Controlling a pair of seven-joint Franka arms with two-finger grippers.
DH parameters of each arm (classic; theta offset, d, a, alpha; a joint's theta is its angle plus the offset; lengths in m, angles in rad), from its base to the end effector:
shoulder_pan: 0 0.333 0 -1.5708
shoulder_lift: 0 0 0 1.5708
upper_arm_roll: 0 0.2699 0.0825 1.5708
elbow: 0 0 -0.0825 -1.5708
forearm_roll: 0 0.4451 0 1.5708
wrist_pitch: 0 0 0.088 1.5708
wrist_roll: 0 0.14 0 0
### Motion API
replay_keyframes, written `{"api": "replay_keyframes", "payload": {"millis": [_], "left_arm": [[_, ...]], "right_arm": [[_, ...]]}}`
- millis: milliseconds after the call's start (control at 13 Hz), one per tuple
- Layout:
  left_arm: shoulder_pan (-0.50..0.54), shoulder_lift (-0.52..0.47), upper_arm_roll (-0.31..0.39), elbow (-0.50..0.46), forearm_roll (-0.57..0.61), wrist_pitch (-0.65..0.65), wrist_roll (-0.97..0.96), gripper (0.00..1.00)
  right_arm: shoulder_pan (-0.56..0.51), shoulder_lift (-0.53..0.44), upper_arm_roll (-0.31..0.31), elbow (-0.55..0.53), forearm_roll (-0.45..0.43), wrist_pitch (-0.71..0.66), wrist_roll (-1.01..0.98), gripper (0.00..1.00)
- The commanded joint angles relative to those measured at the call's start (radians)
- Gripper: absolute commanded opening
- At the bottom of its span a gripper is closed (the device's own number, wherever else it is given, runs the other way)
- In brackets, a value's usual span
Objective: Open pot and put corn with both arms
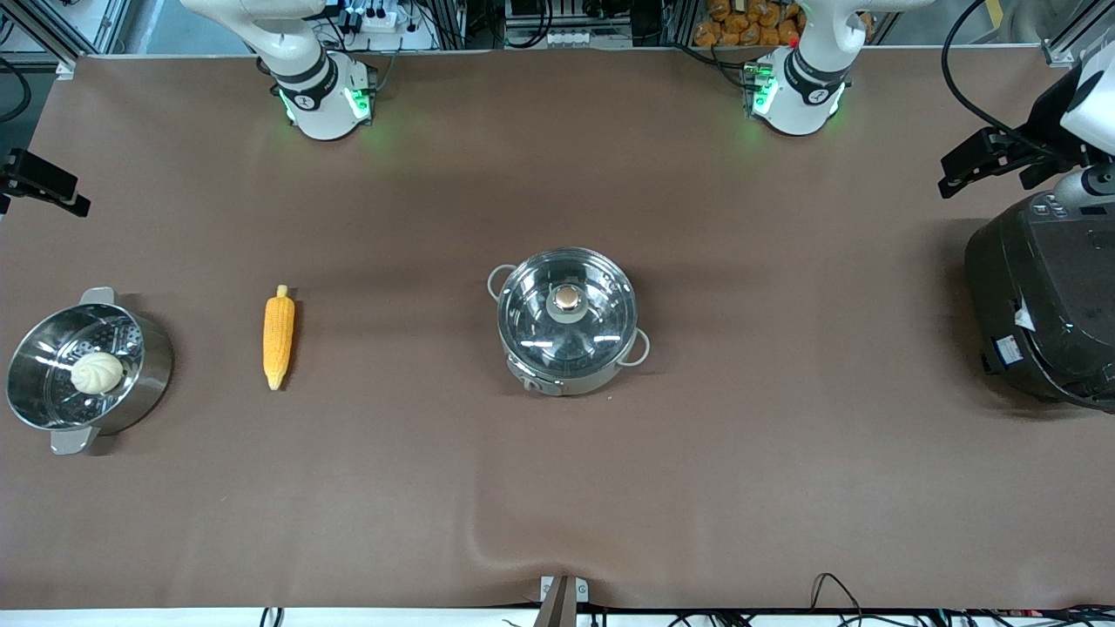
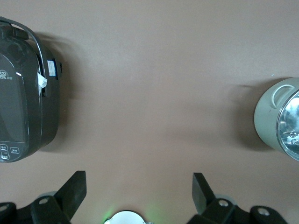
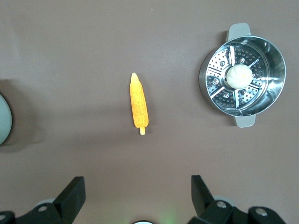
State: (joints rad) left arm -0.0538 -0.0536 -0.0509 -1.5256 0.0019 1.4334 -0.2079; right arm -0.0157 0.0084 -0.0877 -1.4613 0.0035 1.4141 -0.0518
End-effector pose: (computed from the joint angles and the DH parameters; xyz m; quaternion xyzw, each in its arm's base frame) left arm 0.5820 -0.0615 0.5896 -0.9985 -0.0517 0.0187 0.0053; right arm 0.5962 -0.0611 0.5845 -0.9993 0.0256 0.0276 0.0035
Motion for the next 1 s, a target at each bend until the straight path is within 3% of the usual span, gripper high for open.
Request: {"api": "replay_keyframes", "payload": {"millis": [0, 231, 462, 692, 923], "left_arm": [[0.005, -0.020, -0.003, -0.004, -0.007, -0.016, 0.019, 1.00], [-0.017, 0.009, -0.007, 0.033, -0.002, -0.016, 0.013, 1.00], [-0.083, 0.061, -0.056, 0.044, 0.029, -0.008, -0.011, 1.00], [-0.170, 0.179, -0.128, 0.062, 0.035, 0.096, -0.146, 1.00], [-0.279, 0.277, -0.145, 0.067, 0.060, 0.227, -0.332, 1.00]], "right_arm": [[-0.009, -0.001, 0.008, -0.002, 0.004, 0.003, -0.006, 1.00], [-0.009, -0.001, 0.008, -0.002, 0.004, 0.000, -0.006, 1.00], [-0.012, -0.001, 0.008, 0.001, 0.004, 0.003, -0.005, 1.00], [-0.009, -0.001, 0.006, -0.001, 0.003, 0.017, -0.005, 1.00], [-0.009, 0.001, 0.006, -0.004, 0.003, 0.014, -0.005, 1.00]]}}
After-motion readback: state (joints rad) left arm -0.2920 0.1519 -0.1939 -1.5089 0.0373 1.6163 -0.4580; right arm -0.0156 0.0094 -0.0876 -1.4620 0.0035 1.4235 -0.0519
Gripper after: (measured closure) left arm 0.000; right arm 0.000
